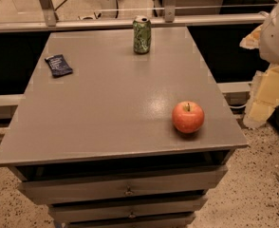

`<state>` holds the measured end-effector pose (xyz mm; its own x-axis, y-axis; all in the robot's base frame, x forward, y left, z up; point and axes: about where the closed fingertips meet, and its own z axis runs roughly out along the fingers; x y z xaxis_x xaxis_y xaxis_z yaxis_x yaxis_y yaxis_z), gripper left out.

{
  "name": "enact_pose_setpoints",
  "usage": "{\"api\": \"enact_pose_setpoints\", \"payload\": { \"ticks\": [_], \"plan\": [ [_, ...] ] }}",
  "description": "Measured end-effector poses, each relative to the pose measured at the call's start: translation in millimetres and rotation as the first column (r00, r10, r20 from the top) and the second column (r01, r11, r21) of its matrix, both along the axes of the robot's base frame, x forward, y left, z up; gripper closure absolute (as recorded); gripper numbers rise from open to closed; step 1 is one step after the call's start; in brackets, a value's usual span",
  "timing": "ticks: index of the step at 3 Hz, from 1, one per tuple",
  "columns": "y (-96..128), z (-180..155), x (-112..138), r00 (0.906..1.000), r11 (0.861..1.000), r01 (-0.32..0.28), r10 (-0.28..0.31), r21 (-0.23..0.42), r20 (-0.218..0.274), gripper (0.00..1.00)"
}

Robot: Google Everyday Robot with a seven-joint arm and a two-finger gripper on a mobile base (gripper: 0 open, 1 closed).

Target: Knock green can over

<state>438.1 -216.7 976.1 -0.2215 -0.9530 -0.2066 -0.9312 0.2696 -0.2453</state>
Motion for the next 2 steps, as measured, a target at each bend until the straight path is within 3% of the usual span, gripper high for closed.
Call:
{"api": "enact_pose_setpoints", "payload": {
  "ticks": [1, 2],
  "plan": [
    [0, 0, 0, 1.0, 1.0, 0.0, 0.0, 0.0, 0.0, 0.0],
    [1, -5, 17, 0.9993, 1.0, 0.006, -0.007, 0.03, 0.037, 0.0]
  ]
}}
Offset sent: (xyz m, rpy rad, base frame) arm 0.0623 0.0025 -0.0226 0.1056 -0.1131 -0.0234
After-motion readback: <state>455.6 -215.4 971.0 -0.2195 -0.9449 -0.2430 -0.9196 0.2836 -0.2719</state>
